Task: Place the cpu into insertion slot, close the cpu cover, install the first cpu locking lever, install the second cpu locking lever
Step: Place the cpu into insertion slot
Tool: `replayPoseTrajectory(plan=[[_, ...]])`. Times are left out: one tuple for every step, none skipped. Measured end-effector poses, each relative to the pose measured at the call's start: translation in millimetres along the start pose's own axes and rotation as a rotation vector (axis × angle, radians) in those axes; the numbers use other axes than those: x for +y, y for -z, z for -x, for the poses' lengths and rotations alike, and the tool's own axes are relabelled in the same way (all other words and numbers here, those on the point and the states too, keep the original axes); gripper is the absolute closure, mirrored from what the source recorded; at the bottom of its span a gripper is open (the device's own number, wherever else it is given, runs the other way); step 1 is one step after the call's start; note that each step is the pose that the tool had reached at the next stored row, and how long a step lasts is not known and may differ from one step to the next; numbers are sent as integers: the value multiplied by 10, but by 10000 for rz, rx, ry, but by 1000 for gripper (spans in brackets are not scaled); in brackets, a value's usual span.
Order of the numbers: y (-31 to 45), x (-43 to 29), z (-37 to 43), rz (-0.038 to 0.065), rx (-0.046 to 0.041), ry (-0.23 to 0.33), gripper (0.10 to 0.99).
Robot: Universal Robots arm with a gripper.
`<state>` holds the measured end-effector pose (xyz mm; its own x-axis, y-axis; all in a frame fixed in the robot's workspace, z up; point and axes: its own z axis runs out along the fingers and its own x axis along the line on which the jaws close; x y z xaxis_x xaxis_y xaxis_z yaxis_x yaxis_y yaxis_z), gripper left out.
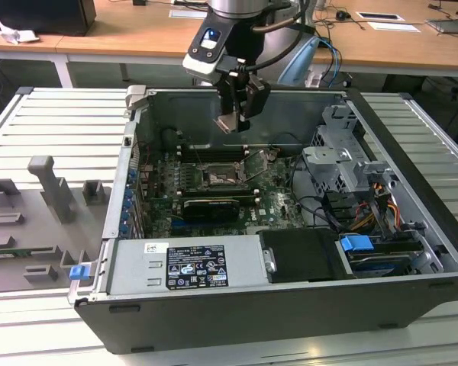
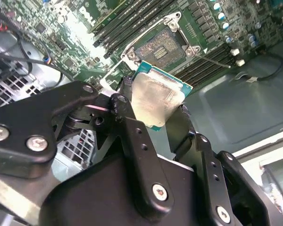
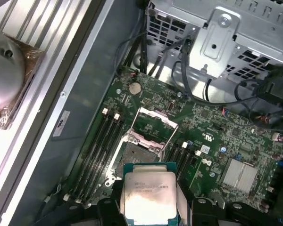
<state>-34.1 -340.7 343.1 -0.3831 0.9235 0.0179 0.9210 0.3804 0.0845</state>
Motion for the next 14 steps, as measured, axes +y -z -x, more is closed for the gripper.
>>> replayPoseTrajectory(plan=[[-4,0,0,4,-18,-216,557],[-8,-1,0,8,-39,-465,557],[-10,-1,0,10,-51,-601,557],[-12,-1,0,13,-61,-728,557],[-14,-1,0,14,-72,-845,557],[-18,-2,0,18,-87,-1034,557],[-21,-2,0,21,-105,-1236,557],[-23,-2,0,23,-112,-1333,557],[-25,-2,0,24,-121,-1425,557],[-27,-2,0,26,-127,-1497,557],[-28,-2,0,27,-134,-1574,557],[-30,-3,0,29,-140,-1653,557],[-33,-3,0,31,-149,-1759,557],[-37,-3,0,34,-161,-1900,557]])
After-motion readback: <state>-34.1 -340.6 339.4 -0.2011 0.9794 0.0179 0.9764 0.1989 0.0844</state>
